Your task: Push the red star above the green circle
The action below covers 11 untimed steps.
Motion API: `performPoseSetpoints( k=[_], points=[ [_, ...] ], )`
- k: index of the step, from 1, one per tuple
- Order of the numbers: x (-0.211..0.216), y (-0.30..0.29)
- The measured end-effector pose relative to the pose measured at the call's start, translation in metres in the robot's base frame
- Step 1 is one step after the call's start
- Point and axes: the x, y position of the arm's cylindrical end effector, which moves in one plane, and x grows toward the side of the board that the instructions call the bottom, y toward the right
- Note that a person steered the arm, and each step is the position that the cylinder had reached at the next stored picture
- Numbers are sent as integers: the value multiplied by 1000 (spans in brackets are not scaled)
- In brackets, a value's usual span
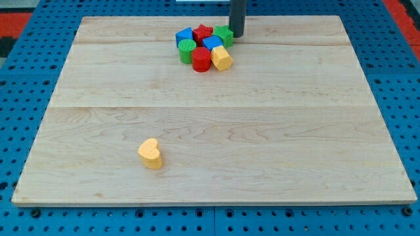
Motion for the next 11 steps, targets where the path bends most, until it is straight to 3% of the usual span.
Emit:
performPoseSetpoints(
  k=[1, 2, 4, 7, 11],
  points=[
    [-37, 9],
    [-34, -32],
    [24, -55],
    [8, -109],
    [70, -48]
  ],
)
